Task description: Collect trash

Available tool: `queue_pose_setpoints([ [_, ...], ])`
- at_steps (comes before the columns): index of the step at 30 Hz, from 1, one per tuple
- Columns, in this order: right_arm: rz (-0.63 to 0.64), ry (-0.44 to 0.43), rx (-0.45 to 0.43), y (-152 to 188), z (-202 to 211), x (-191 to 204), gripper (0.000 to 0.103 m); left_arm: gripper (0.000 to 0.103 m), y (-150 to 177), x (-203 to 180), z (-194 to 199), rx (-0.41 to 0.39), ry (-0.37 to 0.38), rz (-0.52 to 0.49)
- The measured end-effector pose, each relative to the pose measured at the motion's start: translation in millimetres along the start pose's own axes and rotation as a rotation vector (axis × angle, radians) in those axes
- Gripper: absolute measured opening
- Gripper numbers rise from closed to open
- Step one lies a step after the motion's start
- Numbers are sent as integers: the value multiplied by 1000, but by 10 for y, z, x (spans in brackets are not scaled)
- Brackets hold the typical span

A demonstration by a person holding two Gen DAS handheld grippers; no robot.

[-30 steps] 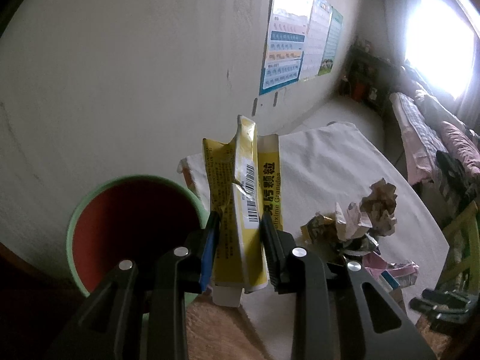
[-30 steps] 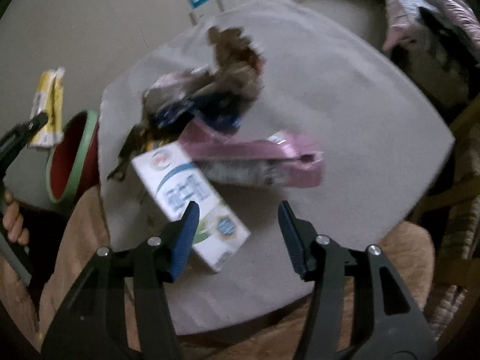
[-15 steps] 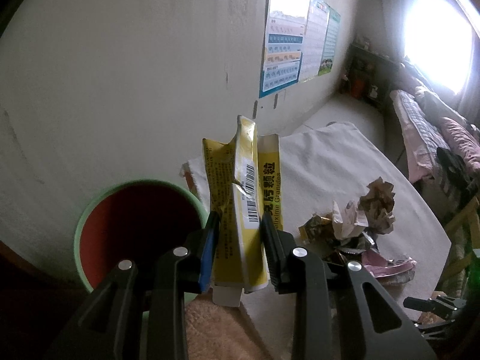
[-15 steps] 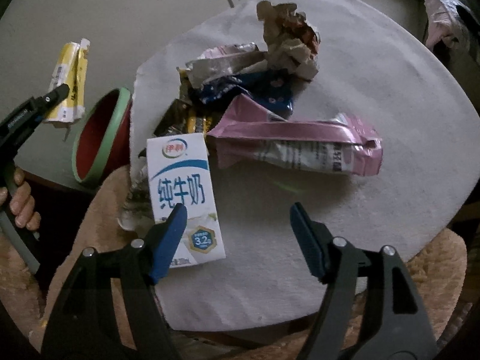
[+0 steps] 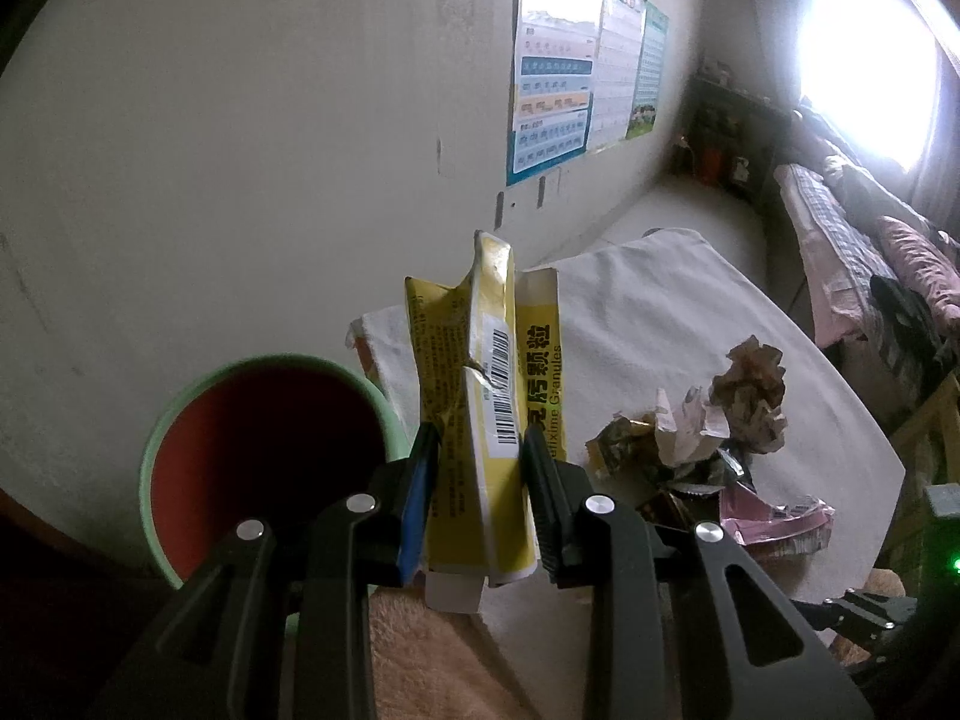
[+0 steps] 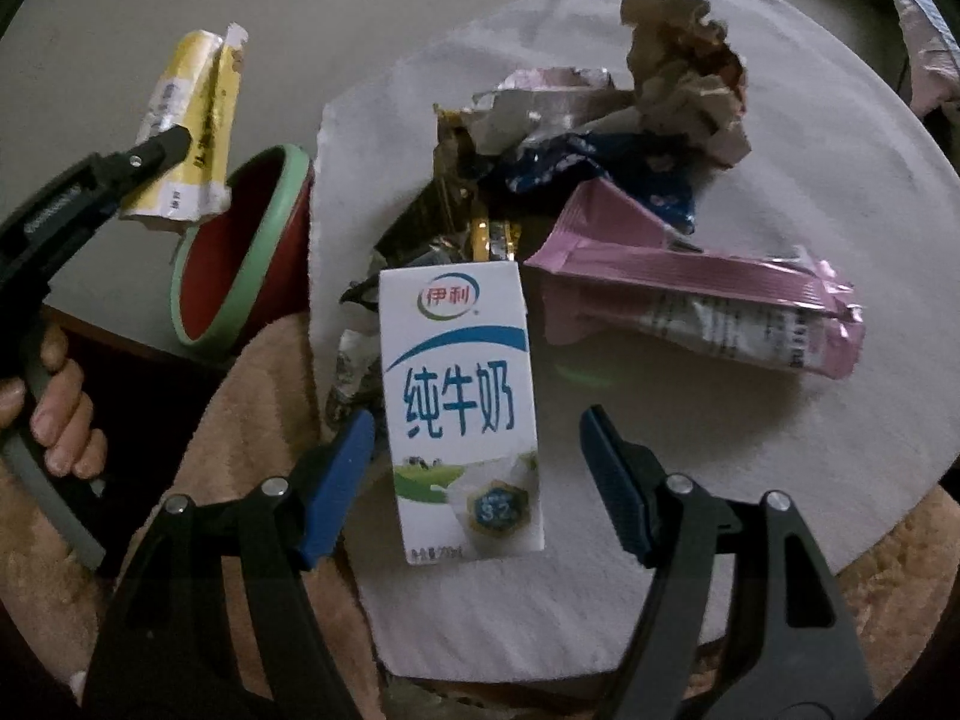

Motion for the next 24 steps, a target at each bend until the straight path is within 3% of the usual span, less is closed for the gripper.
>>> queue_pose_setpoints([
  [3,-13,5,18,21,-78,-40,67,28,21,8,-6,4,1,3],
  [5,-22,-12,37,38,-119,-69,51,28,29,10,-21,9,3,7],
  [6,-25,-22,47,46,-142,-73,50,28,36,5,-29,13,6,8],
  [13,6,-26,-25,8,63,48,50,28,46,24,-49,9,4,13],
  [17,22,-73,-77,-95,285,199,50,28,46,73,-49,-7,-7,32],
  [24,123,-110,-124,-482,350,658,50,28,52,251,-93,-7,-19,81],
])
Point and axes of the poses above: each gripper's, at about its wrist camera, not at the fingertips, and z roughly against the way its jaws point, x to its left, y to its underside, the point moved 2 cm from there along -z, roughly the way its jaws point, and after that the axes turned 10 degrees about -y, right-handed, at the moved point
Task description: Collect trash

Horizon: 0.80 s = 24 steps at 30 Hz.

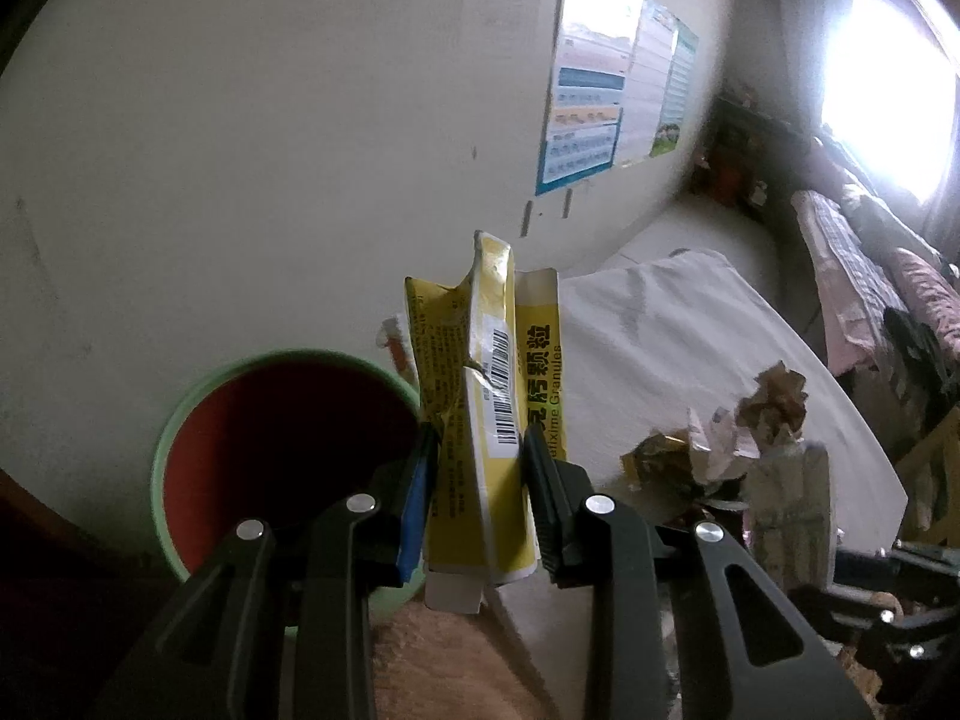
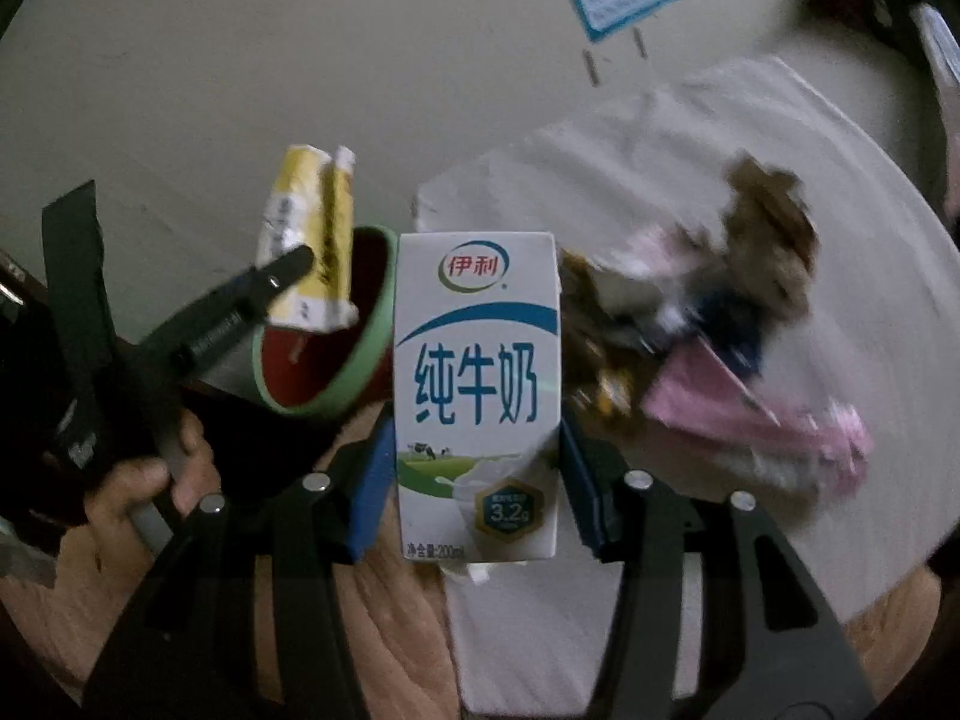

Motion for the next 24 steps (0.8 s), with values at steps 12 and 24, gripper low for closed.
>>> queue_pose_setpoints([
  [12,134,-91,117,-560,-1016,750,50,34,305,970,-468,160,-115,125],
  [24,146,-106,185,-836,-1713,1042,51,60,456,1468,-555,166,-194,271],
])
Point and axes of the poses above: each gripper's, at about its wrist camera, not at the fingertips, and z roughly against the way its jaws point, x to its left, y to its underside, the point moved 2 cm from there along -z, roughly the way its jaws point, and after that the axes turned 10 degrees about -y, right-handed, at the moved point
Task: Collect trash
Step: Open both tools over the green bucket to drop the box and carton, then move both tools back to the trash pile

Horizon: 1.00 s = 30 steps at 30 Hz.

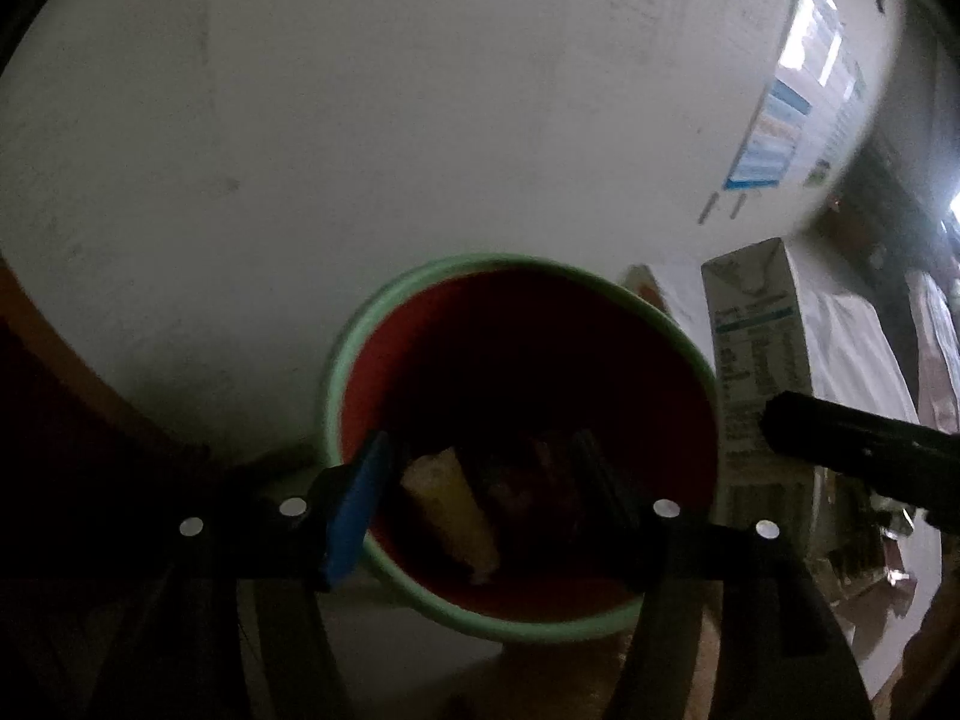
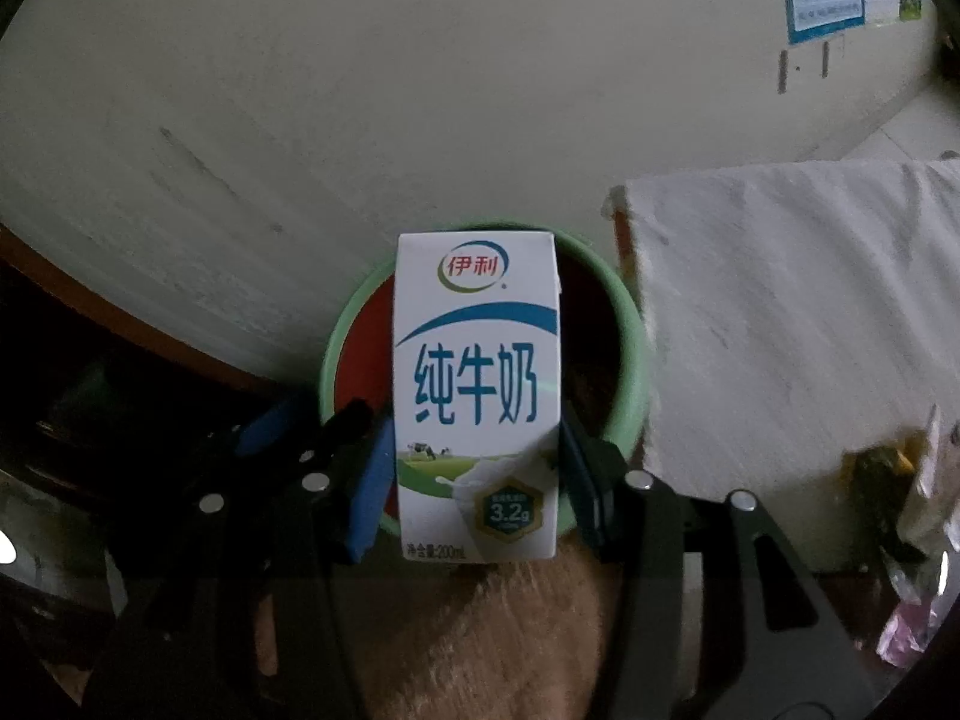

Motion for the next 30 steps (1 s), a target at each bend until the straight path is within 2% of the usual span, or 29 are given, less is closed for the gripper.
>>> queue_pose_setpoints([
  [5,-39,-20,-23,-52,-42,-21,65,60,12,111,-32,-2,-22,18],
  [11,-40,-15,-57,48,159,-34,65,60,17,106,13,-3,-22,28],
  [15,-13,27,-91,236,465,-45,65,60,-4,-4,61,-17,-6,3],
  [18,-42,55,-123,361,744,-218,65,60,-9,-171,131,-24,20,-34],
  [20,-57,92,-130,469,949,-390,65,60,-7,-273,194,-31,37,-59],
  [24,-31,240,-99,687,1359,-819,65,60,38,-534,345,-49,76,-121],
  [27,-42,326,-46,868,1577,-1199,65,60,96,-702,435,-42,106,-154],
  [30,-67,377,12,1087,1705,-1555,65,60,202,-925,543,-36,145,-218],
])
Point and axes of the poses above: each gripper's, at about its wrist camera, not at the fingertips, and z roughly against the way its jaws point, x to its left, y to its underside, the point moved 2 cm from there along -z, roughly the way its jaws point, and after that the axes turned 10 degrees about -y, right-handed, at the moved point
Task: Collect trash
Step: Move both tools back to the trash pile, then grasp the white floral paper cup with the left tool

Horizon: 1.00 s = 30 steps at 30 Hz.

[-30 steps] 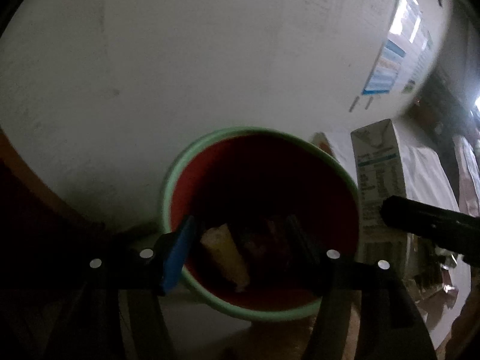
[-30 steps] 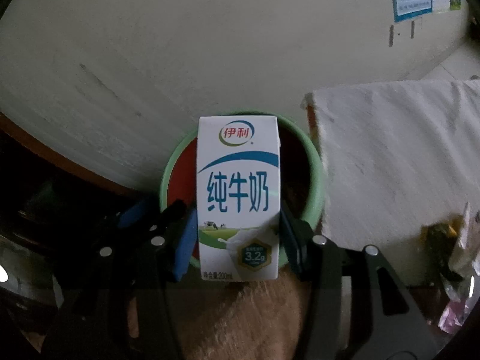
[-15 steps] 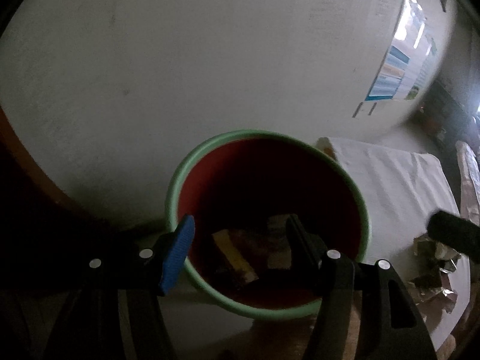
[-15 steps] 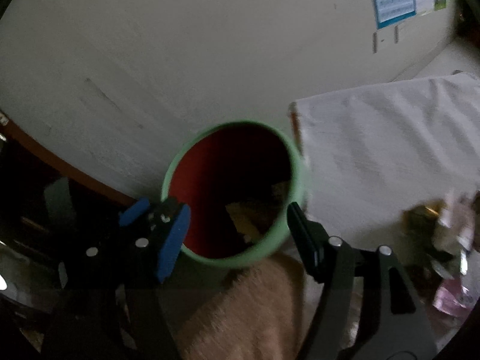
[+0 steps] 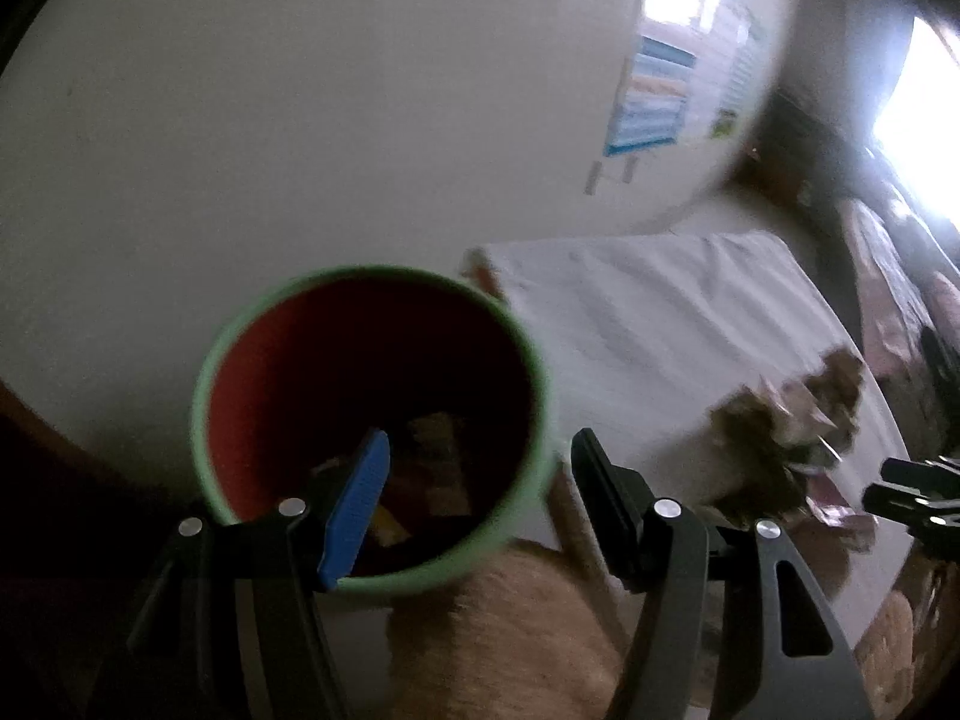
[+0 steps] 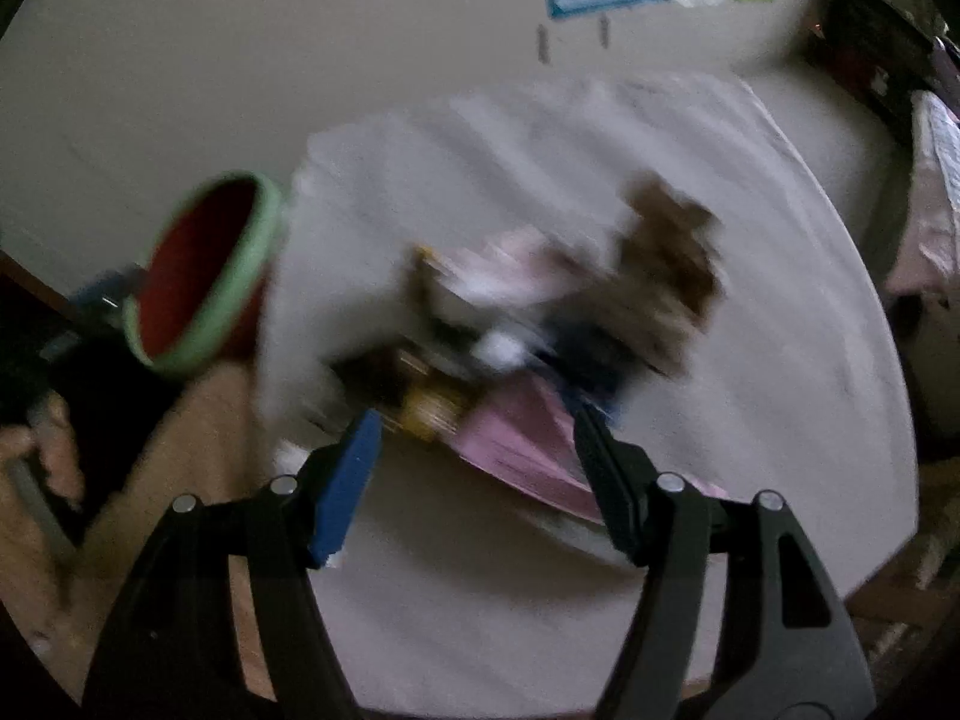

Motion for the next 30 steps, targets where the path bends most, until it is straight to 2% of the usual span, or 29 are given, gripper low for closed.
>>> queue_pose_setpoints([
  [3,-1,22,54,185,-66,-253,65,60,33,-228,37,9,31,-65],
  [7,19,40,88,412,-136,-394,69,60,132,-414,103,28,53,-121],
  [13,114,92,85,482,-190,-282,69,60,263,-623,166,53,77,-190],
  [16,139,83,76,433,-192,-228,69,60,338,-737,142,74,89,-220],
  [20,138,62,75,358,-170,-222,69,60,522,-959,35,165,133,-271],
  [24,98,65,54,357,-136,-279,69,60,703,-1198,39,171,133,-385],
  [30,34,39,10,408,2,-393,69,60,766,-1247,42,201,169,-403],
])
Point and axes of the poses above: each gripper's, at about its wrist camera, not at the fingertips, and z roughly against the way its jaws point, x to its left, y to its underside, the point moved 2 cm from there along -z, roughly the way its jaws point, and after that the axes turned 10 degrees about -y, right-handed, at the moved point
